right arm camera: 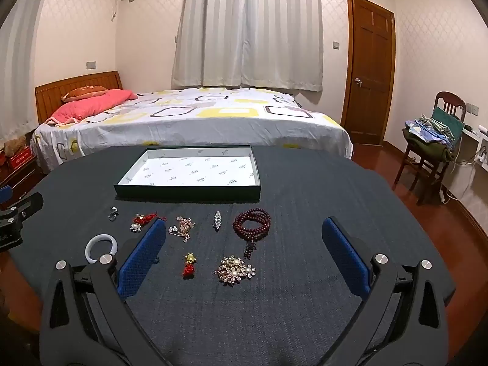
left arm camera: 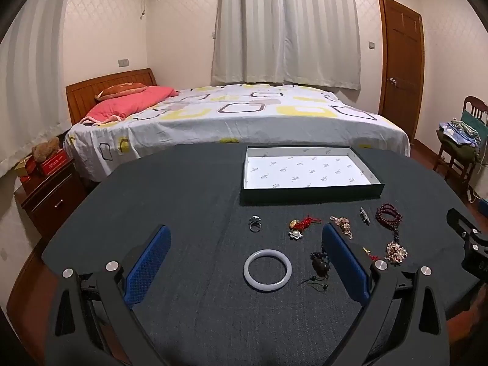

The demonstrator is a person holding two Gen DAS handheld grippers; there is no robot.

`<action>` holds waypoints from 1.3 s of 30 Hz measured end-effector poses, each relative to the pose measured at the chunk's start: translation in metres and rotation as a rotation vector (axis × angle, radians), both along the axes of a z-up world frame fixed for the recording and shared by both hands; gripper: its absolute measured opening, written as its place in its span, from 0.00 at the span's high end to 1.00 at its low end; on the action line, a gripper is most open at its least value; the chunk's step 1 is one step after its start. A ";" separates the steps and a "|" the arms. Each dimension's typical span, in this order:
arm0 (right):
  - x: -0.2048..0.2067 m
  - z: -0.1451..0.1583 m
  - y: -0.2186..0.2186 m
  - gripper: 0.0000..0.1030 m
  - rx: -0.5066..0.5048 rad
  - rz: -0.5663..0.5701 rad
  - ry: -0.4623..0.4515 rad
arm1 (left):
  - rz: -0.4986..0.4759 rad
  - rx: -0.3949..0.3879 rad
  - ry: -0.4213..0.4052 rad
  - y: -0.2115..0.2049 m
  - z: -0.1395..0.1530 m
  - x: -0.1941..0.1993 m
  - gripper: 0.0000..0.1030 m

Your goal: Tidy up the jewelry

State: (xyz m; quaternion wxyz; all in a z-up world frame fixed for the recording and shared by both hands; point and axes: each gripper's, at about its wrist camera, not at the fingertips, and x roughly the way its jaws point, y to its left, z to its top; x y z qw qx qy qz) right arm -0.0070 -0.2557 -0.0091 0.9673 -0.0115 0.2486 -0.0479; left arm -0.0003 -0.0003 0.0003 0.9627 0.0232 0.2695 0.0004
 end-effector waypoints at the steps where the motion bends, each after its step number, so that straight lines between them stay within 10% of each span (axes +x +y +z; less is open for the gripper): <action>1: 0.000 0.000 0.000 0.03 0.000 0.000 0.001 | 0.004 0.007 -0.004 -0.001 0.000 0.000 0.06; 39: 0.001 0.005 0.000 0.03 0.013 0.005 -0.002 | -0.002 -0.008 0.022 0.008 0.003 -0.006 0.06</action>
